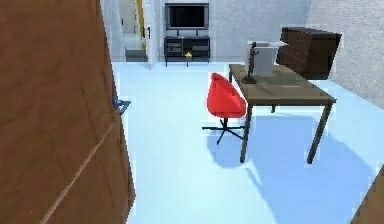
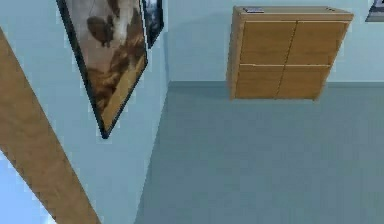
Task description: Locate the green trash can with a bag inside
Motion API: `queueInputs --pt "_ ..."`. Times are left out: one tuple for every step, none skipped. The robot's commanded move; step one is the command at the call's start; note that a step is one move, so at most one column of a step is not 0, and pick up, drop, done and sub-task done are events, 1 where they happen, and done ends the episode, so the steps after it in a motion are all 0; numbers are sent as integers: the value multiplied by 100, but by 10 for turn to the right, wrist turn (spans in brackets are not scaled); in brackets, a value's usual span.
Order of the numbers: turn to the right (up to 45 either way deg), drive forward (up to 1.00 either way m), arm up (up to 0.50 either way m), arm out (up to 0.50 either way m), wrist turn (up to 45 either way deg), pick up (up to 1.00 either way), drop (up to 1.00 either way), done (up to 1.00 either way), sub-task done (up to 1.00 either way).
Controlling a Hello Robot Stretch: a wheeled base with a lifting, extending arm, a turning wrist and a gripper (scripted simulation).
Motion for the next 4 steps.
queueInputs --pt "-420 0 0 0 0 0 0 0 0" --pt "0 20 0 0 0 0 0 0 0" --pt "450 0 0 0 0 0 0 0 0" --pt "120 0 0 0 0 0 0 0 0"
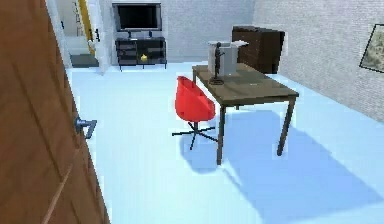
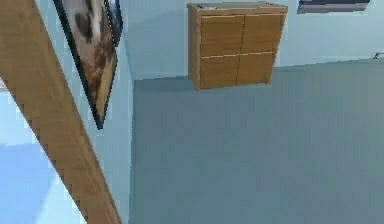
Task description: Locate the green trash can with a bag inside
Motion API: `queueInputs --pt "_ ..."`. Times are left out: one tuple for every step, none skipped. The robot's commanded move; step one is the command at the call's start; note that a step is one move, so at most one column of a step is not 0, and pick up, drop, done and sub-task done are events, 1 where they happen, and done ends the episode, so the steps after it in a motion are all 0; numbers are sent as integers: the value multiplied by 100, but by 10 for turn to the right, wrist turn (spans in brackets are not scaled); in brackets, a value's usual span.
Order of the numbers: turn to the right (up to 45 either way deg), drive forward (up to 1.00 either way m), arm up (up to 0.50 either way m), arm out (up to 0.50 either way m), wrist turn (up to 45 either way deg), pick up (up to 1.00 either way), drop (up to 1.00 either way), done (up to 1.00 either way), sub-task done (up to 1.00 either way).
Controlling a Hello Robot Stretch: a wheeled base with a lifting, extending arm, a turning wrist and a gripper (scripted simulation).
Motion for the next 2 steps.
queueInputs --pt "0 100 0 0 0 0 0 0 0" --pt "30 0 0 0 0 0 0 0 0"
